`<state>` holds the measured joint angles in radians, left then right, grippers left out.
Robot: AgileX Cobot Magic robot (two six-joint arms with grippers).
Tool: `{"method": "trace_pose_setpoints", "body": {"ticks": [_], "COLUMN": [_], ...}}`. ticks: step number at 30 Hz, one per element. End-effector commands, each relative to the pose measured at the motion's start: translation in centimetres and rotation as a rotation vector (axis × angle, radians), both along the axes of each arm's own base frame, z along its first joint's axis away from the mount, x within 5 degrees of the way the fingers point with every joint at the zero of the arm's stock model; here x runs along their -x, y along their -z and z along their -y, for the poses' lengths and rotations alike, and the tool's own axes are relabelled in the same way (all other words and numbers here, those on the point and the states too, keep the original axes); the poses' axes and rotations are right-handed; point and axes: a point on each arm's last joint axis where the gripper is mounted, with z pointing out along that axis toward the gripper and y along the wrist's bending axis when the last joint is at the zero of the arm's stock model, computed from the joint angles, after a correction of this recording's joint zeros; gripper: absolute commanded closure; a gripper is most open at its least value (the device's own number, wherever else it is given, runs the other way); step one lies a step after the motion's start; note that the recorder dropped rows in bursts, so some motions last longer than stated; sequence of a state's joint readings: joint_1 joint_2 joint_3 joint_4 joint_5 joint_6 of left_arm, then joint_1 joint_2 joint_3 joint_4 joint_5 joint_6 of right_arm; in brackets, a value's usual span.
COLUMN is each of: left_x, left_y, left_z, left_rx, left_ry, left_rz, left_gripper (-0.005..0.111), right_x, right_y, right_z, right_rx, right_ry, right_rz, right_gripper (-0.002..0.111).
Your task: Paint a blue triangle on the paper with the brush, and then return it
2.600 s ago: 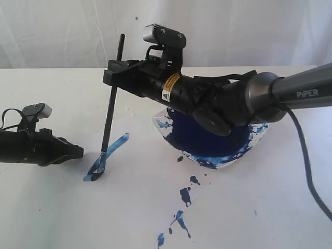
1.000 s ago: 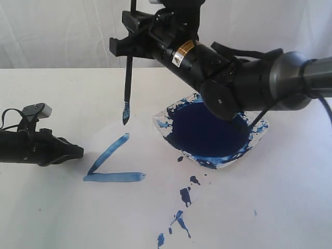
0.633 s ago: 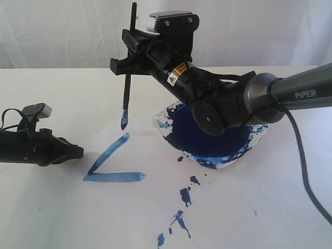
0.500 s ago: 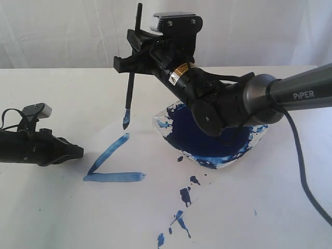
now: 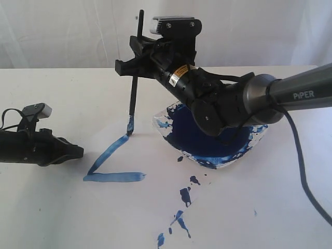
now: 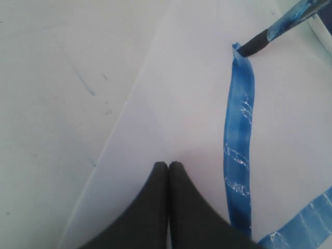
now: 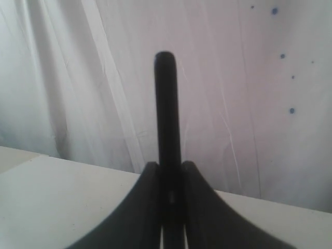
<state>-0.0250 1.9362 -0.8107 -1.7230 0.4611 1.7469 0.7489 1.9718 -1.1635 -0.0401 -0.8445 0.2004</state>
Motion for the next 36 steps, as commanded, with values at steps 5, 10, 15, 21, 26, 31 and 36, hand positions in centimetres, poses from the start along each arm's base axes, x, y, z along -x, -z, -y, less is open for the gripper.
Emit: {"method": "trace_pose_setpoints", "body": {"ticks": [5,10,15,21,26,31,36], "left_x": [0.1,0.1,0.1,0.1,0.1,0.1,0.1], "left_y": [-0.1,-0.1,-0.1,-0.1,-0.1,-0.1,-0.1], "left_z": [-0.1,-0.1,-0.1,-0.1,-0.1,-0.1,-0.1], "left_rx": [0.013,0.013,0.013,0.013,0.013,0.013,0.013], "left_ry": [-0.015,-0.015,-0.015,-0.015,-0.015,-0.015,-0.015], "left_rz": [0.001,0.001,0.001,0.001,0.001,0.001,0.001], "left_gripper": [0.107,0.107,0.107,0.107,0.107,0.107,0.107], "right_x": [0.2,0.8,1.1,2.2,3.0,3.6,3.8], "right_y": [-0.4,-1.6,-1.8,-2.3,-2.6,-2.7,-3.2], "right_z": [0.1,0.5,0.9,0.6,0.5,0.3,0.5], "right_rx": [0.016,0.075,0.152,0.195,0.238,0.262,0.268], "right_ry": [-0.007,-0.022,-0.008,-0.024,-0.032,-0.043,-0.043], "right_rz": [-0.069,-0.129,-0.229,-0.269,-0.305,-0.323,-0.324], "right_gripper": [0.108,0.108,0.108,0.108,0.108,0.108,0.108]}}
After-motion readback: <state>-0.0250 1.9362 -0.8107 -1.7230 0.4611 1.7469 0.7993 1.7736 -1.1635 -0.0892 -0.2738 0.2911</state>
